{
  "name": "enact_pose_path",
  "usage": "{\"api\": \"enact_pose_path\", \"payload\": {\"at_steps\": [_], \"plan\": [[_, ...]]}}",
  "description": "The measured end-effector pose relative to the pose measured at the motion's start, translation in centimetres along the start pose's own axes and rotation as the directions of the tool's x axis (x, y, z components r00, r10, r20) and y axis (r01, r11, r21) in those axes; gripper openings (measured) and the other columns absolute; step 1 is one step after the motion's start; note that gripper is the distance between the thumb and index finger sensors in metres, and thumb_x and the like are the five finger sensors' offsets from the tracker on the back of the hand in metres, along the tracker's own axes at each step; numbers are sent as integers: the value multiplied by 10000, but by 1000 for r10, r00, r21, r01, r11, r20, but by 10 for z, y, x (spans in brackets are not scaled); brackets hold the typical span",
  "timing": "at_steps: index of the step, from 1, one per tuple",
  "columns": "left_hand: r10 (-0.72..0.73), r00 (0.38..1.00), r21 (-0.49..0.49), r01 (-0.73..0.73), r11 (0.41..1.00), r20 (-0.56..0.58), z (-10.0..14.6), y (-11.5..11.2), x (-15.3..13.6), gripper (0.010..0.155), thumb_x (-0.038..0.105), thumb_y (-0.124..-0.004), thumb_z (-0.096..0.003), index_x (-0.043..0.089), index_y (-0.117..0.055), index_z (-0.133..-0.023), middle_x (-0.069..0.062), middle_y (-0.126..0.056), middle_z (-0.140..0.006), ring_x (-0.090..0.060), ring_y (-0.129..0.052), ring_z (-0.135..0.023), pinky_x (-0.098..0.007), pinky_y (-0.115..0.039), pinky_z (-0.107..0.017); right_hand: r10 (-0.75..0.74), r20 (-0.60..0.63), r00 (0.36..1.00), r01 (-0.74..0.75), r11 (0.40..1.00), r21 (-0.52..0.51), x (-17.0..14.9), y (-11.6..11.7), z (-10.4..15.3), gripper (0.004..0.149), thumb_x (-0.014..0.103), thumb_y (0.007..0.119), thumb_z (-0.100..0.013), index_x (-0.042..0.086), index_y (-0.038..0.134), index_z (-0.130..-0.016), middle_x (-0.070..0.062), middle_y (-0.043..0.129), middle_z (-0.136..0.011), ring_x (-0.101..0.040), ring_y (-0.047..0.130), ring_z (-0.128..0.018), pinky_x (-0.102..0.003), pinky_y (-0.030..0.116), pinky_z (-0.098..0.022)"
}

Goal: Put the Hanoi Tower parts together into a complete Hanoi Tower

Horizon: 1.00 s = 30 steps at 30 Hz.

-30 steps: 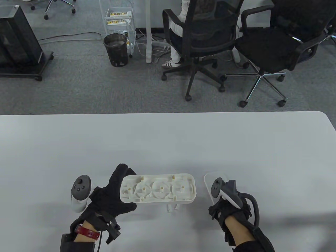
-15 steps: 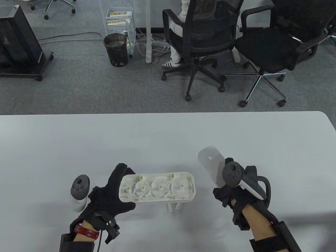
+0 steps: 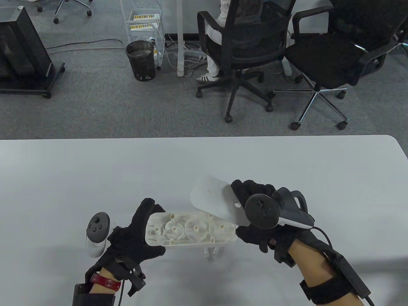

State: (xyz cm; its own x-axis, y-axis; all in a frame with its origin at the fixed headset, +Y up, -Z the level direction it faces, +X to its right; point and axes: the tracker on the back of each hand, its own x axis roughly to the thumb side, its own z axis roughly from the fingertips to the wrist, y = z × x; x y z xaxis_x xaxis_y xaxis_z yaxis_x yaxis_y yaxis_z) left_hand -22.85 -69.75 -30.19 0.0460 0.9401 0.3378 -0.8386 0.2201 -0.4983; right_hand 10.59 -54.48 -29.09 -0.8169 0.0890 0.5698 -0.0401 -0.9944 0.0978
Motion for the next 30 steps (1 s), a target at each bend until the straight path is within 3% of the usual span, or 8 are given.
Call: {"api": "enact_pose_path", "payload": {"at_steps": [3,8,30], "plan": [[2,1000,-9,-2,1000,1,-1,-2,1,1254,394,-1040,-346,196,-28,-1059,-193,-258,-1142,-349,-911,-808,-533,-736,-687,62,78,995,-64,998,28,16,2,-7,1066,532,871,-298,156,178,-1015,-274,350,-1091,-542,532,-964,-719,421,-714],[1,1000,-34,-1,999,5,-3,-6,4,1255,397,-1041,-346,191,-30,-1060,-214,-262,-1135,-350,-919,-802,-524,-754,-673,33,151,988,-45,996,78,31,9,-17,1059,536,872,-295,159,194,-1016,-271,362,-1092,-539,542,-962,-716,424,-716],[19,999,-15,-18,1000,31,-5,-14,16,1296,398,-1063,-320,155,-16,-1043,-252,-306,-1117,-352,-946,-783,-502,-782,-655,-45,225,973,13,990,142,50,26,-33,990,524,867,-310,176,278,-1026,-272,363,-1101,-545,525,-971,-715,432,-710]]}}
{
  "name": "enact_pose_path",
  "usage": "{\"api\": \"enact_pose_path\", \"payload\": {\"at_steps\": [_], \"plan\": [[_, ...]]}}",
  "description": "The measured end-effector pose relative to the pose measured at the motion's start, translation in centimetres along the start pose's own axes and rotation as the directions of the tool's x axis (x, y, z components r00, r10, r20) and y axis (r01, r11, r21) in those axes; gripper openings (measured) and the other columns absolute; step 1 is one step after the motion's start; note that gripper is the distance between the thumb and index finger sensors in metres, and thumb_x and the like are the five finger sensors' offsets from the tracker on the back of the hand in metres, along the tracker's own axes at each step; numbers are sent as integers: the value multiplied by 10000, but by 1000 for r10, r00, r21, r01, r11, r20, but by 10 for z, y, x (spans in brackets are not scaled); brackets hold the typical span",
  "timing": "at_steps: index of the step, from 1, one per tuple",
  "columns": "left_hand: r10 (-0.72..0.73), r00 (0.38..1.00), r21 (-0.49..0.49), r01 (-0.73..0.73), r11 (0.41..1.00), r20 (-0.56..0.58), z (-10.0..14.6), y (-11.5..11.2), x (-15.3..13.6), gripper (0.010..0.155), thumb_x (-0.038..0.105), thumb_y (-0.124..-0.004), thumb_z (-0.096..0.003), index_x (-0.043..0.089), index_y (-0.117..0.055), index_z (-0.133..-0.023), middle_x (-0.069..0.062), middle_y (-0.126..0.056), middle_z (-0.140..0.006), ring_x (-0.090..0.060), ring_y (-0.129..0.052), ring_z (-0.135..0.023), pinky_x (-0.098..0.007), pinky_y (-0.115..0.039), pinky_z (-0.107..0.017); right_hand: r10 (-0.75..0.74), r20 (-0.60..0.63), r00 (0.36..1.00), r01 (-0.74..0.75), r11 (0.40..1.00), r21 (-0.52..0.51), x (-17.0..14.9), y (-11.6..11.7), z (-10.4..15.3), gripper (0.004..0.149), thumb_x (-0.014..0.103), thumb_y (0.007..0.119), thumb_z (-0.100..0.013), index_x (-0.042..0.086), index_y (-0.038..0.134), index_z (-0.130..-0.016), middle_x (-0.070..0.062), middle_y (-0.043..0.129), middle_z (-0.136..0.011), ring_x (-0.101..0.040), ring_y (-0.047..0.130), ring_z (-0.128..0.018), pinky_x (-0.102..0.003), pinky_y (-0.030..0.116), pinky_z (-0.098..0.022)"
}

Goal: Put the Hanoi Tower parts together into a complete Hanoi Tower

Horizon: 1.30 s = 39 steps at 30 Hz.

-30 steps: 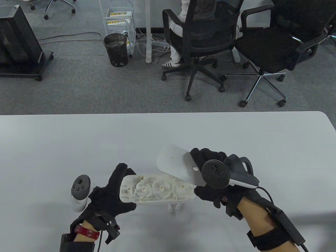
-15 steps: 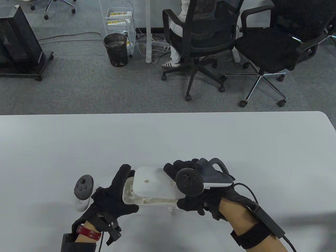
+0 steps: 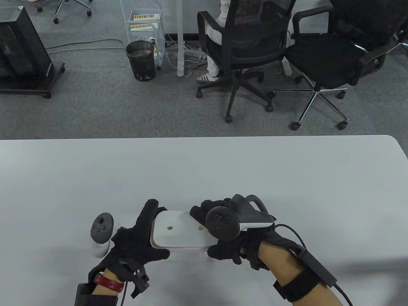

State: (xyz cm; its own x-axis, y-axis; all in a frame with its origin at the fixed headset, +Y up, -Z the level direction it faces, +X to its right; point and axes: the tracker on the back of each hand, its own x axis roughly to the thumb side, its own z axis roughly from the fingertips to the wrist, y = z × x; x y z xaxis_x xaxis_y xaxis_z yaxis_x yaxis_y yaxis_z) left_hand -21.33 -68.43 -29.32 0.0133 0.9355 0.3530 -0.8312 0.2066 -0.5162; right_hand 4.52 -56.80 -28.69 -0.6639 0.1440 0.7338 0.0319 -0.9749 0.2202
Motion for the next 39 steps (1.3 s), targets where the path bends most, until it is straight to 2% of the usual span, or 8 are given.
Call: {"api": "enact_pose_path", "payload": {"at_steps": [5,19,23,26,30,33,36,39], "plan": [[-4,1000,4,4,1000,3,-1,-2,1,1293,402,-1064,-318,162,-23,-1046,-254,-313,-1117,-354,-950,-778,-502,-783,-656,-2,2,1000,2,1000,15,1,2,-3,926,519,865,-312,196,373,-1026,-271,358,-1104,-545,527,-972,-716,430,-709],[16,1000,36,-17,999,23,0,-5,5,1268,411,-1064,-317,240,-52,-1061,-255,-327,-1116,-360,-954,-776,-511,-784,-657,-20,21,1000,20,1000,15,0,4,-3,901,508,881,-306,243,403,-1022,-276,385,-1101,-554,546,-968,-718,446,-704],[20,999,45,-21,999,33,-1,-6,6,1211,410,-1069,-312,308,-140,-1082,-257,-333,-1117,-364,-958,-774,-515,-787,-656,-33,26,999,32,999,30,0,4,-4,889,492,894,-304,274,411,-1018,-287,370,-1104,-564,542,-965,-723,439,-705],[25,999,63,-28,998,43,0,-6,7,1072,410,-1074,-307,324,-356,-1098,-258,-344,-1117,-365,-965,-767,-517,-792,-653,-45,26,999,44,999,32,-2,3,-5,890,483,905,-300,291,412,-1015,-284,368,-1105,-564,537,-966,-724,436,-704],[44,998,74,-48,996,47,0,-4,7,1034,409,-1080,-303,315,-420,-1094,-264,-356,-1113,-371,-972,-763,-527,-797,-650,-59,21,998,59,998,34,-5,4,-7,882,481,909,-300,320,411,-1010,-251,374,-1114,-565,537,-974,-724,435,-699],[41,998,86,-45,995,47,0,-4,6,1029,409,-1084,-296,314,-436,-1091,-265,-363,-1112,-376,-976,-758,-531,-801,-647,-42,-23,999,43,998,54,-6,7,-7,890,498,891,-308,349,367,-1013,-215,347,-1136,-589,516,-985,-730,434,-697],[61,997,95,-65,993,52,1,-3,6,1021,406,-1087,-297,313,-448,-1087,-266,-366,-1112,-377,-977,-757,-531,-801,-646,-15,-104,995,24,996,88,-15,10,-6,977,617,816,-285,317,258,-1029,-238,324,-1142,-586,505,-996,-729,452,-694],[67,996,93,-72,993,52,0,-5,6,1021,412,-1084,-299,314,-444,-1088,-267,-365,-1111,-373,-976,-757,-530,-800,-647,-67,-120,991,75,995,67,-20,12,-4,986,638,814,-269,307,284,-1031,-237,463,-1113,-540,599,-970,-732,485,-681]]}}
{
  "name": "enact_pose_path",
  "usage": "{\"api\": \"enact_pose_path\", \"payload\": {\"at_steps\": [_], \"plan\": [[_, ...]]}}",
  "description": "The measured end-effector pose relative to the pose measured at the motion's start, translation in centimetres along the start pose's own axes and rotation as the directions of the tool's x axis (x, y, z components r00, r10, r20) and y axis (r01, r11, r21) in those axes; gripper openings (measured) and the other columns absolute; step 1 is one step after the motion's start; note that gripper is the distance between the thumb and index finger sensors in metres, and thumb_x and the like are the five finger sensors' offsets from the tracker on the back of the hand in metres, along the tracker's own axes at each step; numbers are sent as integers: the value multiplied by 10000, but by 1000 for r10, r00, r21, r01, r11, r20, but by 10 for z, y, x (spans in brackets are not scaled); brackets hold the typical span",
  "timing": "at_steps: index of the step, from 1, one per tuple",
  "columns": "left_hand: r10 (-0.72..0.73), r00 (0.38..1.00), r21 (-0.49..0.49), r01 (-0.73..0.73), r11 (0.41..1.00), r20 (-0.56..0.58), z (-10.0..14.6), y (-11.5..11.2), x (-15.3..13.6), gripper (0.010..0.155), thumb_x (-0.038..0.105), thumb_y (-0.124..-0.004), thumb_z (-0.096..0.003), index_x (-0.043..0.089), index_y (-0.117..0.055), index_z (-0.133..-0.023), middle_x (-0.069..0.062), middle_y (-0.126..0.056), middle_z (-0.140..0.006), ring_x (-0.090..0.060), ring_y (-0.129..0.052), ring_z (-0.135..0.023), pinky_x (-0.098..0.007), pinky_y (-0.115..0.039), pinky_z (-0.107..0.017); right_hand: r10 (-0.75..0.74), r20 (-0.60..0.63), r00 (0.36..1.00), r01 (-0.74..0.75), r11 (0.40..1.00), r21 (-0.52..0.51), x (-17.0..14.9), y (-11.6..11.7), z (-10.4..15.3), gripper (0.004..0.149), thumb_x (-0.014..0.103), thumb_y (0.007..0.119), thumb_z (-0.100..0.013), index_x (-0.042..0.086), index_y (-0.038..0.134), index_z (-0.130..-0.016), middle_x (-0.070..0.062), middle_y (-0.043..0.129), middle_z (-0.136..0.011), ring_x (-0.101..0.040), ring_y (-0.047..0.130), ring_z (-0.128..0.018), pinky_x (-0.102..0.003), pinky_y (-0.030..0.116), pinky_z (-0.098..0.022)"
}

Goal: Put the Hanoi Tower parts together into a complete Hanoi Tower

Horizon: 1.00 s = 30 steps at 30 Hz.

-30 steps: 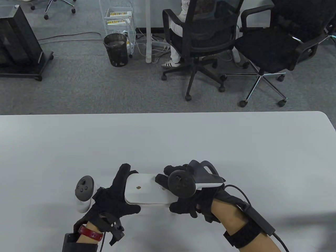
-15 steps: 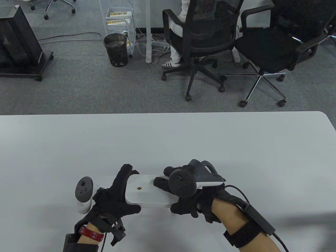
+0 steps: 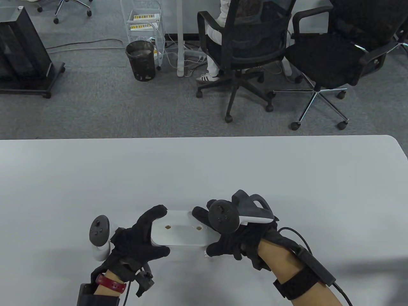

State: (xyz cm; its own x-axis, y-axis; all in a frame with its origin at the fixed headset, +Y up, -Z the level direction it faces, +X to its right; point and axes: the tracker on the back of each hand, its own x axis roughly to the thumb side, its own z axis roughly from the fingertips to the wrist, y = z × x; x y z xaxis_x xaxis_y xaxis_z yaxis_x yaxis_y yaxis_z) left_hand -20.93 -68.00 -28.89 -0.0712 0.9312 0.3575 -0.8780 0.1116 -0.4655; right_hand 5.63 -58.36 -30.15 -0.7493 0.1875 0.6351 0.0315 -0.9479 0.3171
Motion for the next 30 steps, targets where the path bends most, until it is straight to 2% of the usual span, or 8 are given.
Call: {"api": "enact_pose_path", "payload": {"at_steps": [7,11,13,15,18,21,24,30], "plan": [[-1,1000,-5,1,1000,4,-1,-4,1,998,412,-1080,-304,356,-450,-1076,-264,-357,-1116,-368,-973,-762,-528,-799,-650,12,32,999,-11,999,-37,1,0,-1,1000,607,886,-246,295,341,-1024,-269,530,-1073,-532,673,-927,-727,519,-675],[8,1000,6,-8,1000,9,0,-2,1,959,402,-1085,-302,362,-504,-1063,-263,-377,-1118,-376,-976,-762,-532,-799,-650,-9,16,1000,10,999,-48,-3,0,-2,970,627,840,-241,335,344,-1022,-244,523,-1077,-506,654,-933,-713,494,-684],[12,1000,32,-12,999,9,1,2,1,949,403,-1084,-301,364,-511,-1057,-262,-375,-1116,-374,-973,-765,-530,-797,-653,-54,-80,995,49,997,-64,-11,0,1,971,647,798,-234,339,335,-1030,-233,468,-1103,-542,568,-962,-720,464,-687],[26,1000,44,-26,999,12,2,4,1,945,405,-1084,-301,357,-516,-1055,-264,-360,-1120,-372,-971,-768,-527,-796,-654,-51,-188,981,45,998,-36,-21,1,4,1069,742,701,-211,282,220,-1047,-229,283,-1146,-581,476,-996,-724,484,-684],[29,999,63,-29,998,14,2,4,2,941,408,-1083,-301,361,-516,-1051,-260,-357,-1121,-365,-972,-772,-521,-797,-656,-210,-242,947,208,978,-33,-31,8,7,1079,753,650,-221,253,154,-1038,-263,183,-1131,-582,603,-943,-697,578,-651],[33,999,68,-34,997,16,2,4,2,946,414,-1080,-301,364,-510,-1054,-259,-357,-1124,-363,-973,-770,-517,-797,-657,-375,-176,910,364,927,-93,-40,16,11,1047,688,693,-263,218,160,-1031,-260,122,-1108,-530,728,-853,-646,649,-616],[55,998,81,-57,995,20,3,5,1,954,421,-1074,-306,362,-495,-1062,-260,-367,-1121,-359,-972,-770,-514,-797,-655,-431,-36,901,428,901,-72,-49,20,15,1055,665,743,-290,228,132,-1030,-240,28,-1093,-502,674,-868,-632,609,-647],[32,999,51,-33,998,8,1,3,5,998,420,-1048,-331,352,-402,-1089,-257,-334,-1128,-352,-952,-795,-505,-789,-664,-451,18,892,445,873,-197,-53,20,21,1010,618,816,-286,232,263,-1038,-262,203,-1104,-464,779,-777,-614,677,-602]]}}
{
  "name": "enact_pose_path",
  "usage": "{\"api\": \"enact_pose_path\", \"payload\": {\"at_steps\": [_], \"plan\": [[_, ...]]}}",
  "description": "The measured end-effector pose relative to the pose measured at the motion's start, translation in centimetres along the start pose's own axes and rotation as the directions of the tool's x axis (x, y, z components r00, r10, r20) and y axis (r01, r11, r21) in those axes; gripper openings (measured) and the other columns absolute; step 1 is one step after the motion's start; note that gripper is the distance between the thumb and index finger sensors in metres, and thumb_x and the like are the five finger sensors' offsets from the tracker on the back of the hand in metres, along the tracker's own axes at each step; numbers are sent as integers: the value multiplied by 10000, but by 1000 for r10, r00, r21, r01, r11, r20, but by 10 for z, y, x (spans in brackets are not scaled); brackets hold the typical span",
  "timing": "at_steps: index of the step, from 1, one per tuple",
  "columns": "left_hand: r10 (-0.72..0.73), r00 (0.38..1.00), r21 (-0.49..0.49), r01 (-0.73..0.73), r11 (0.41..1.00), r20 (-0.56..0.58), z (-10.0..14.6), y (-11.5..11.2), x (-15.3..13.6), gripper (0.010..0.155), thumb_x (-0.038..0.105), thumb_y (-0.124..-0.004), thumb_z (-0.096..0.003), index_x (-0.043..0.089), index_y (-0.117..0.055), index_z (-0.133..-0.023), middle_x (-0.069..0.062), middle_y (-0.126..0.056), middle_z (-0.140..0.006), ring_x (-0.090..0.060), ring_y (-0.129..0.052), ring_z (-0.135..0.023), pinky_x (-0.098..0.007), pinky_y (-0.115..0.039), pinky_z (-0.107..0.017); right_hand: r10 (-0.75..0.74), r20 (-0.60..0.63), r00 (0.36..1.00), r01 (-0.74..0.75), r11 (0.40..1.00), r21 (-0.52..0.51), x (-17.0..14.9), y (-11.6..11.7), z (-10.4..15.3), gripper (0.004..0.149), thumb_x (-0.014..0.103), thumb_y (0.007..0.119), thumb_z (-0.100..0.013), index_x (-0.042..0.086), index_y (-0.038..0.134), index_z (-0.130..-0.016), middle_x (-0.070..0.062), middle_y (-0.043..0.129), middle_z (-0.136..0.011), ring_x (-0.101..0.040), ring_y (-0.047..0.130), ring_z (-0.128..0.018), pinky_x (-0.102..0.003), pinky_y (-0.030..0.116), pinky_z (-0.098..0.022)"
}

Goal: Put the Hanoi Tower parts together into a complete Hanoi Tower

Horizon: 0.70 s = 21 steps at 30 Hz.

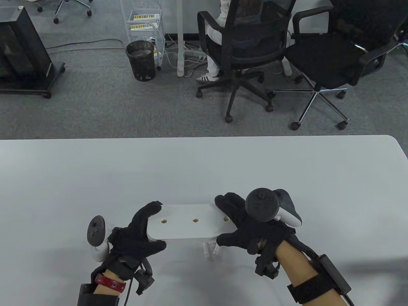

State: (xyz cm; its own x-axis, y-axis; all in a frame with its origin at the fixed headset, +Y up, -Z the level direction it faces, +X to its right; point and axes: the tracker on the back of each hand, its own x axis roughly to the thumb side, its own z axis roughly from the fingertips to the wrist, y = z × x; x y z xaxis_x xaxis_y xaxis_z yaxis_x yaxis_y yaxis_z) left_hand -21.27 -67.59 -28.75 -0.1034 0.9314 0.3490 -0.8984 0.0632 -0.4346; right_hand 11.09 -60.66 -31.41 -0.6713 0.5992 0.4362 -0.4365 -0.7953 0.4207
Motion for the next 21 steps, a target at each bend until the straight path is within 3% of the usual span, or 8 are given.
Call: {"api": "enact_pose_path", "payload": {"at_steps": [2,4,12,21], "plan": [[0,1000,-6,0,1000,-2,0,0,0,1018,418,-1041,-337,347,-368,-1097,-259,-323,-1129,-353,-947,-800,-505,-784,-667,9,12,1000,-9,999,-35,0,0,1,1006,627,821,-277,233,293,-1037,-269,258,-1099,-451,810,-754,-608,698,-588],[-7,1000,-9,7,1000,-6,0,1,0,1023,430,-1034,-339,342,-355,-1100,-262,-323,-1129,-345,-949,-800,-500,-788,-665,21,29,999,-22,999,34,0,1,1,1024,589,859,-286,261,246,-1038,-259,188,-1108,-458,762,-803,-623,657,-623],[-8,1000,-38,8,999,-10,-1,-2,0,1032,420,-1030,-347,340,-332,-1103,-258,-298,-1134,-355,-932,-811,-508,-771,-674,34,10,999,-34,999,41,-2,1,1,967,566,858,-297,297,295,-1036,-254,237,-1101,-432,786,-782,-611,672,-615],[-22,1000,-32,22,999,1,0,-3,4,1026,413,-1031,-345,352,-337,-1098,-250,-298,-1135,-365,-930,-822,-507,-773,-676,10,-4,1000,-10,996,84,-2,1,-2,843,484,880,-322,427,371,-992,-178,114,-1115,-461,760,-780,-626,656,-613]]}}
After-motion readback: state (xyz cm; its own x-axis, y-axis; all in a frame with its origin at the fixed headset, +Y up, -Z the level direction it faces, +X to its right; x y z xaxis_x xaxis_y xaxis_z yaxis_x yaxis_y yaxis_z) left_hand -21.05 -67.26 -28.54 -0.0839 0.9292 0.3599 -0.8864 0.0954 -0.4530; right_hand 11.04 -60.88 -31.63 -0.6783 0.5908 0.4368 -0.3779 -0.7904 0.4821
